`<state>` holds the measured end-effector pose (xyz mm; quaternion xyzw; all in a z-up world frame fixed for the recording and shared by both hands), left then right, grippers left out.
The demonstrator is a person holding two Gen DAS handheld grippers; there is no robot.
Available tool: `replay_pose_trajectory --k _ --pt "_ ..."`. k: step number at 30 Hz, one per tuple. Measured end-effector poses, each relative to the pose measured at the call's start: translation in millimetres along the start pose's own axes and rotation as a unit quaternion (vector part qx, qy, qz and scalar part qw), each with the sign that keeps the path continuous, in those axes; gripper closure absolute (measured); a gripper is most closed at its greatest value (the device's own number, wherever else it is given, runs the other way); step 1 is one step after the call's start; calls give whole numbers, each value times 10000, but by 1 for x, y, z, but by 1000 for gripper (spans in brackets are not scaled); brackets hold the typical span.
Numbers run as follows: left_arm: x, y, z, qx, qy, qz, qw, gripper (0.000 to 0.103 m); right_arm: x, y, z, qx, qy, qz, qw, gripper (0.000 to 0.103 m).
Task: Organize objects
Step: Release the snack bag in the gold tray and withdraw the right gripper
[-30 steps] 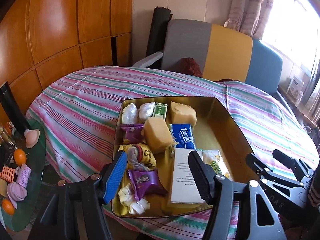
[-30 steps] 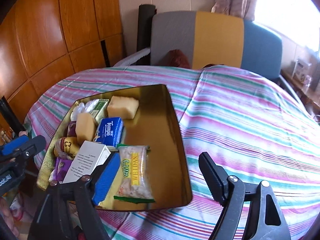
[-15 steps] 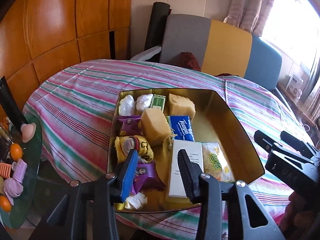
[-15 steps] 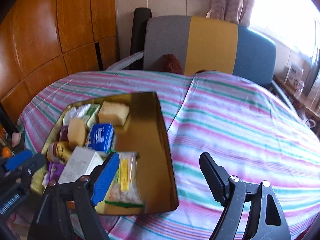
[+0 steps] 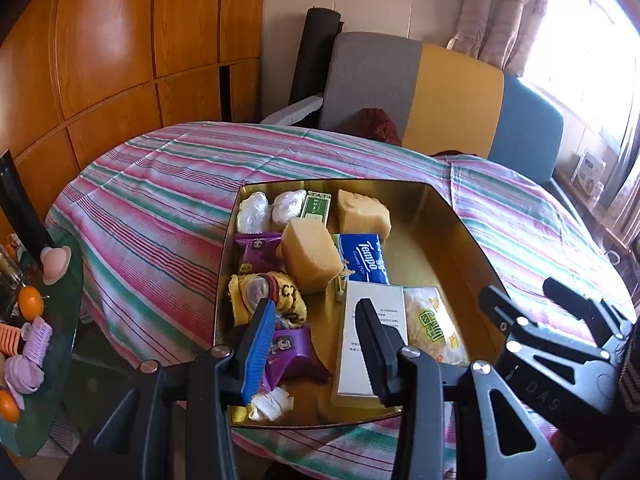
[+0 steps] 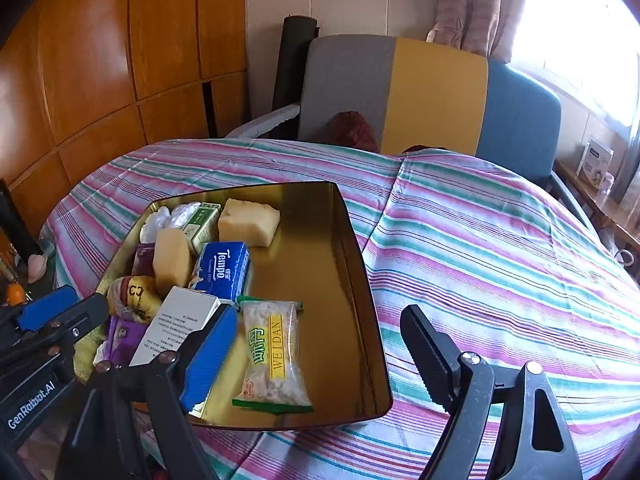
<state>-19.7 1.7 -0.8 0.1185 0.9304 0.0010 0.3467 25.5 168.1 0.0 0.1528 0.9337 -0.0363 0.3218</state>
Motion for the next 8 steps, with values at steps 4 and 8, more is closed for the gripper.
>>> replay_pose_trajectory --k 4,8 --pt "-6 -1 -3 11 302 -43 9995 61 5 -3 2 -20 -60 -31 10000 19" --pt "-7 2 -6 105 369 -112 9992 61 9 -5 4 -36 -125 -88 9999 19"
Point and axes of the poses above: each gripper's, at about its wrist camera, not at the fingertips, and x roughly the way its jaws point, y to its right, z to its underside, the point moved 2 cm from there along x, roughly the way its jaws point, and after that the axes turned 5 degrees about y, right-handed, at the moved point
